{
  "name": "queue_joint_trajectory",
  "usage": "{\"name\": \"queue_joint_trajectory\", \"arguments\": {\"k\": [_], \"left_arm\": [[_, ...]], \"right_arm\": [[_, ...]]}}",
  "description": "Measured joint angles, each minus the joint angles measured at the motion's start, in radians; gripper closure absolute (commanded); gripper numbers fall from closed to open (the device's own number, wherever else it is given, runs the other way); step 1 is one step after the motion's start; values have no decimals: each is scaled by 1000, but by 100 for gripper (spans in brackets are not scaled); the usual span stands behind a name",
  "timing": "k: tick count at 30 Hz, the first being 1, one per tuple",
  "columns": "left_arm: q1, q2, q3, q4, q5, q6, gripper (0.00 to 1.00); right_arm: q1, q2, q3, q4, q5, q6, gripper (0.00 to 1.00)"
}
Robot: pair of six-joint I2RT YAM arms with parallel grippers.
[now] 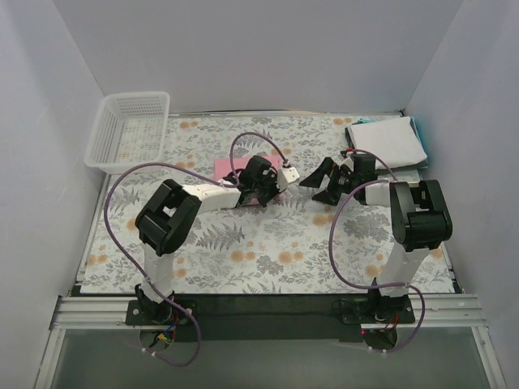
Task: Fold and stack the t-shirts
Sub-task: Neatly place the folded tshirt to the corner
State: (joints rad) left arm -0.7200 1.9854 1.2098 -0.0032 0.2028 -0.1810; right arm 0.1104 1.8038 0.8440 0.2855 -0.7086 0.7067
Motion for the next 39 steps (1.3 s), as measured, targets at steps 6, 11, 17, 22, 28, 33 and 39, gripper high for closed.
{"name": "queue_joint_trajectory", "arguments": {"k": [6,11,17,22,28,33,39], "left_arm": [[86,-13,38,-46,124,-115,100],[95,-14,69,-58,184,-175,100],[97,-20,80,-77,224,-213,100],[117,-23,80,-75,227,-248,100],[101,-23,80,-77,285,-282,100],[88,-23,80,-77,318,-304,100],[91,-23,80,-76,333,-325,100]], "right_arm": [[37,65,-20,229,-8,201,2],[105,130,-29,389,0,343,2],[185,187,-21,502,18,450,2],[200,238,15,562,23,501,2],[215,298,101,594,124,546,2],[232,351,169,624,192,571,8],[251,378,189,633,265,572,32]]}}
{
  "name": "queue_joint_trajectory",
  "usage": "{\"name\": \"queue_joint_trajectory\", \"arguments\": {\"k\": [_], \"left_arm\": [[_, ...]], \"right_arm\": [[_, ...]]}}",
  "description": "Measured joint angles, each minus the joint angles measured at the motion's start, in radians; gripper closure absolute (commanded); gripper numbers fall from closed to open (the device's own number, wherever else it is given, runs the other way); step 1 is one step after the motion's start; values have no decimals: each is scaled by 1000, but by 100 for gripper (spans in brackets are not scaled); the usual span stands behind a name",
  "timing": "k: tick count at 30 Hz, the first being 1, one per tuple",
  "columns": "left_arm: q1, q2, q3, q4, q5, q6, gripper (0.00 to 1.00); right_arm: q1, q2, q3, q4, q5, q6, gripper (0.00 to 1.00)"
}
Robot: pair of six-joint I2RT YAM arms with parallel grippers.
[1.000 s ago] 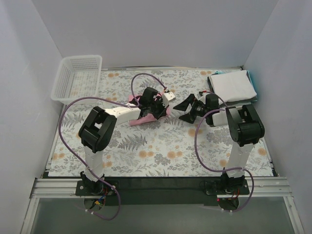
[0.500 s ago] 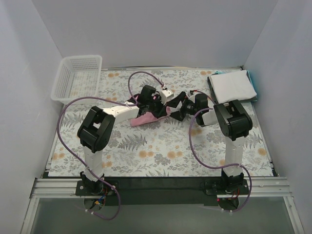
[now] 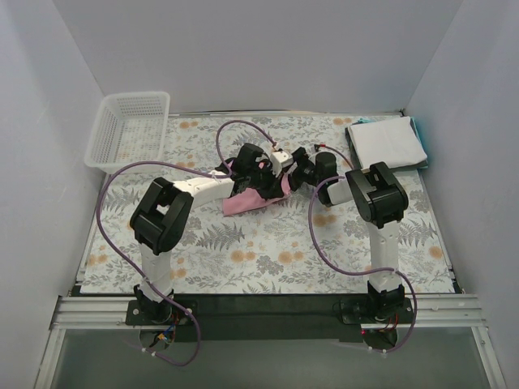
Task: Fold and stack the t-shirts
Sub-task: Neatly place the folded tshirt to the corner
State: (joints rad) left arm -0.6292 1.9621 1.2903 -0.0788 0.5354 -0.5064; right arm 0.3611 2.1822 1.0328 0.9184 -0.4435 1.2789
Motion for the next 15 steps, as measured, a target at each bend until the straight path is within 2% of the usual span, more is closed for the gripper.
{"name": "queue_joint_trajectory", "arguments": {"k": [3,4,6,7,10,15], "left_arm": [[0,0,0,0,3,-6,100],[0,0,0,1,5,-8,100],[0,0,0,2,6,-15,99],[0,0,0,2,8,-19,91],[0,-2,0,3,11,-34,80],[13,-52,-1,-53,34,-58,63]], "right_arm": [[3,13,1,-2,22,-7,50],[3,21,1,-2,26,-13,68],[4,33,2,-18,37,-39,86],[4,37,2,-39,40,-58,98],[0,39,48,-127,25,-153,99],[-14,11,204,-390,18,-464,99]]}}
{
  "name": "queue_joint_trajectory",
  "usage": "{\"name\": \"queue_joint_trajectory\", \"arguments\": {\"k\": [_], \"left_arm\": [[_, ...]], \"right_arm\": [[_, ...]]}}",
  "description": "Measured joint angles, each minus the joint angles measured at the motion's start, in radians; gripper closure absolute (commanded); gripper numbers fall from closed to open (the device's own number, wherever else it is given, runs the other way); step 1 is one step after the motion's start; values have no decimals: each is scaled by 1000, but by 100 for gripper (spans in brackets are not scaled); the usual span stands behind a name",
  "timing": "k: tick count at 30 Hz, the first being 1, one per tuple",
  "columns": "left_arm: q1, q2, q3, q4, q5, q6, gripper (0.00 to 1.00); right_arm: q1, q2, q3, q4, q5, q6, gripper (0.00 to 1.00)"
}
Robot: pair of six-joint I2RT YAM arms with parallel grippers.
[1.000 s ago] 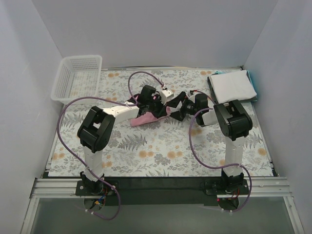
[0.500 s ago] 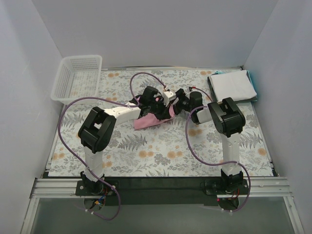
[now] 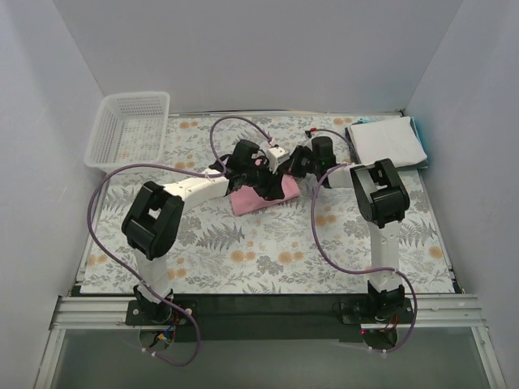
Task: Fold and stack the t-shirts
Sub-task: Neatly place the folded tshirt to the corner
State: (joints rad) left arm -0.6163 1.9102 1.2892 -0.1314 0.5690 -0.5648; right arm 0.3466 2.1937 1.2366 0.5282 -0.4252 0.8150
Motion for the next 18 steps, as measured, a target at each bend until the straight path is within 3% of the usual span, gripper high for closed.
{"name": "queue_joint_trajectory", "arguments": {"k": [5,12,18], "left_arm": [[56,-145,-14,-74,18,-19,43],[129,-329,-69,-139,-7,-22,41],[130,-376,-153,-180,-27,-24,41]], "right_arm": [[-60,-53,158,-296,3,-352,99],[-166,-93,326,-610,34,-742,99],[-245,-93,438,-792,60,-922,99]]}}
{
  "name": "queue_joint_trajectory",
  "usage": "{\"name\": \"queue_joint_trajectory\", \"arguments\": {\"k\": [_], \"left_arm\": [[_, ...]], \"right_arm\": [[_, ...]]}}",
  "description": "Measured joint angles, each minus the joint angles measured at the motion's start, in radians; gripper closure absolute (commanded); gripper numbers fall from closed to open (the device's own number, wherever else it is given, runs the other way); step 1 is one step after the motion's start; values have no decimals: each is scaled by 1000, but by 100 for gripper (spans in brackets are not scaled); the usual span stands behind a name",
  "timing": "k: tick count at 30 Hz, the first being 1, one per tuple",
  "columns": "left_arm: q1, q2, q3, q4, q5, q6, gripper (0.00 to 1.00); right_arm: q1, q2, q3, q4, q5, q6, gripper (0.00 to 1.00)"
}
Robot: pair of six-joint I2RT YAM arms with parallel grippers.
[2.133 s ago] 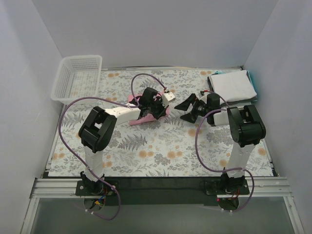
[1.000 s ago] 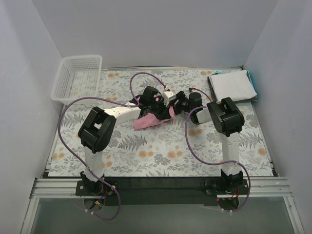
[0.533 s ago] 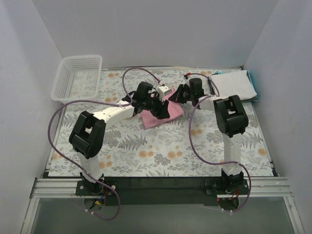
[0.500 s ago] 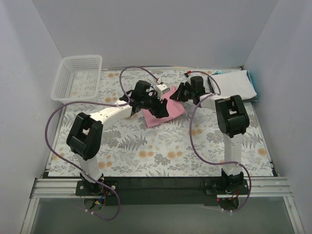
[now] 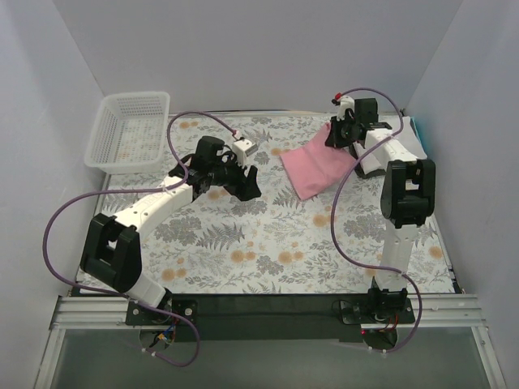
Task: Fold and stack the t-shirts
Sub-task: Neatly place the folded tshirt to the corner
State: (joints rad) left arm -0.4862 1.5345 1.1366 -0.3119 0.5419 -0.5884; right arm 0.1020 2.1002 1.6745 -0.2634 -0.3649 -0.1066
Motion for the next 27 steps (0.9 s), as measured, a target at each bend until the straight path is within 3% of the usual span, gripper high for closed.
{"name": "queue_joint_trajectory", "arguments": {"k": [15,27], "left_arm": [[1,-11,-37,-19,-11,3,41],[1,-11,-37,-20,-11,6,40]], "right_arm": [[-129,0,260,-201,26,-181,99],[-198,0,416,-306,18,-214,99]]}}
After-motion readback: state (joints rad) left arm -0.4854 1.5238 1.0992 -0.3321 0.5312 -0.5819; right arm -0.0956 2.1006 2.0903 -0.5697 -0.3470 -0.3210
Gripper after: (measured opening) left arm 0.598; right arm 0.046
